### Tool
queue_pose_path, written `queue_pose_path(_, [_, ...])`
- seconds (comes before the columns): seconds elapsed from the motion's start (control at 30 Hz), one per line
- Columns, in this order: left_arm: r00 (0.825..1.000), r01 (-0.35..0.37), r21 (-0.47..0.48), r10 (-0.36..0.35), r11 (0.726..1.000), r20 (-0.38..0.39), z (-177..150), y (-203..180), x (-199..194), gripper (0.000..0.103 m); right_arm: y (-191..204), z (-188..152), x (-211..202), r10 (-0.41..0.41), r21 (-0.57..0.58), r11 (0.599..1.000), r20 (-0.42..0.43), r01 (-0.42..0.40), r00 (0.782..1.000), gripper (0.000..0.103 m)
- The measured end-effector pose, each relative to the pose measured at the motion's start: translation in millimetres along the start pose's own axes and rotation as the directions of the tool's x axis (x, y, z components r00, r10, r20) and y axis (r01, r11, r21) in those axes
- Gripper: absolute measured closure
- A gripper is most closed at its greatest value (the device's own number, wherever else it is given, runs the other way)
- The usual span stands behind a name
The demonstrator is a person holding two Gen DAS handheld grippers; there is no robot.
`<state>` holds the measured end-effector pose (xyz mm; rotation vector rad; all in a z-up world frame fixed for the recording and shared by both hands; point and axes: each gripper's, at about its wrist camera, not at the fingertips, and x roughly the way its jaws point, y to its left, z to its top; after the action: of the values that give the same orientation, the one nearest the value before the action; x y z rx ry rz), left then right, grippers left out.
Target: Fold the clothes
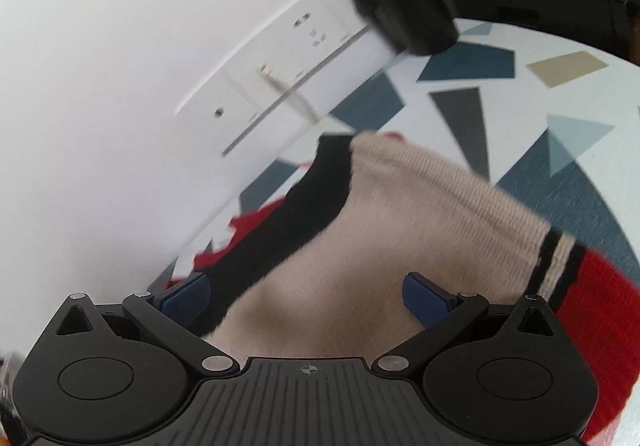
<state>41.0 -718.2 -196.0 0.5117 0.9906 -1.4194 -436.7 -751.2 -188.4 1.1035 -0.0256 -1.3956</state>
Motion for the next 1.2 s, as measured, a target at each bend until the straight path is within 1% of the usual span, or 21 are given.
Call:
queue_pose_path(0.07, [1.0, 0.001, -0.019, -0.001, 1.0, -0.004, -1, 1, -2, 0.0, -1, -6, -6, 0.006, -0.005, 1.0, 0.0, -0.006, 1.0, 0.001])
queue_pose_path(0.17, [1.0, -0.017, -0.057, 0.016, 0.998, -0.016, -5, 1, -8, 0.0, -9, -6, -21, 0.004, 0.02, 1.0, 0.022, -0.005, 1.0, 0.001])
queue_pose_path(0.27, [0.994, -0.094, -0.053, 0.096, 0.994, 0.046, -15, -13, -28, 0.001, -19, -8, -39, -0.003, 0.067, 0.998, 0.058, -0.001, 0.998, 0.001])
queue_pose_path(0.3, [0.989, -0.113, -0.008, 0.114, 0.994, 0.09, -19, -25, -39, 0.001, -21, -10, -44, -0.002, 0.078, 0.997, 0.062, -0.002, 0.998, 0.001])
queue_pose_path(0.37, [0.973, -0.157, 0.089, 0.139, 0.984, 0.185, -26, -49, -61, 0.001, -21, -15, -52, -0.012, 0.071, 0.997, 0.054, 0.008, 0.998, 0.001])
queue_pose_path(0.43, [0.963, -0.146, 0.189, 0.096, 0.971, 0.254, -33, -75, -78, 0.001, -23, -18, -62, -0.025, 0.077, 0.997, 0.06, 0.021, 0.998, 0.001])
queue_pose_path(0.47, [0.962, -0.123, 0.237, 0.057, 0.964, 0.267, -35, -87, -83, 0.001, -26, -19, -67, -0.03, 0.086, 0.996, 0.064, 0.025, 0.997, 0.001])
queue_pose_path(0.53, [0.968, -0.067, 0.326, -0.018, 0.943, 0.25, -39, -113, -82, 0.001, -32, -16, -79, -0.035, 0.105, 0.994, 0.068, 0.028, 0.997, 0.001])
queue_pose_path(0.63, [0.976, 0.015, 0.436, -0.108, 0.9, 0.189, -52, -154, -72, 0.0, -37, 2, -92, 0.0, 0.104, 0.995, 0.01, -0.001, 1.0, 0.001])
queue_pose_path(0.7, [0.978, 0.076, 0.495, -0.161, 0.866, 0.131, -65, -184, -62, 0.001, -39, 18, -97, -0.014, 0.088, 0.996, -0.017, 0.016, 1.0, 0.001])
queue_pose_path(0.73, [0.974, 0.111, 0.533, -0.198, 0.839, 0.109, -74, -202, -59, 0.001, -41, 27, -98, -0.022, 0.074, 0.997, -0.023, 0.024, 0.999, 0.001])
queue_pose_path(0.8, [0.961, 0.18, 0.606, -0.27, 0.775, 0.06, -93, -237, -54, 0.001, -45, 48, -99, -0.025, 0.042, 0.999, -0.028, 0.026, 0.999, 0.001])
queue_pose_path(0.83, [0.948, 0.206, 0.665, -0.316, 0.718, 0.047, -107, -258, -53, 0.001, -49, 60, -97, -0.022, 0.026, 0.999, -0.034, 0.022, 0.999, 0.001])
queue_pose_path(0.87, [0.94, 0.206, 0.71, -0.338, 0.673, 0.047, -121, -274, -50, 0.001, -53, 70, -94, -0.019, 0.015, 1.0, -0.038, 0.02, 0.999, 0.001])
queue_pose_path(0.93, [0.936, 0.191, 0.794, -0.35, 0.577, 0.029, -149, -310, -41, 0.001, -66, 91, -85, -0.014, -0.001, 1.0, -0.051, 0.013, 0.999, 0.001])
queue_pose_path(1.0, [0.94, 0.18, 0.842, -0.34, 0.509, 0.004, -175, -342, -30, 0.001, -81, 109, -73, -0.001, -0.001, 1.0, -0.07, 0.001, 0.998, 0.001])
queue_pose_path(1.07, [0.952, 0.157, 0.866, -0.305, 0.475, -0.006, -189, -370, -17, 0.001, -98, 122, -65, 0.025, 0.015, 1.0, -0.103, -0.023, 0.994, 0.001])
queue_pose_path(1.13, [0.964, 0.135, 0.887, -0.267, 0.441, -0.013, -203, -397, -5, 0.002, -115, 131, -63, 0.075, 0.044, 0.997, -0.124, -0.07, 0.99, 0.001])
queue_pose_path(1.2, [0.973, 0.088, 0.903, -0.231, 0.42, 0.012, -207, -420, 6, 0.002, -134, 140, -62, 0.124, 0.076, 0.991, -0.144, -0.114, 0.982, 0.001])
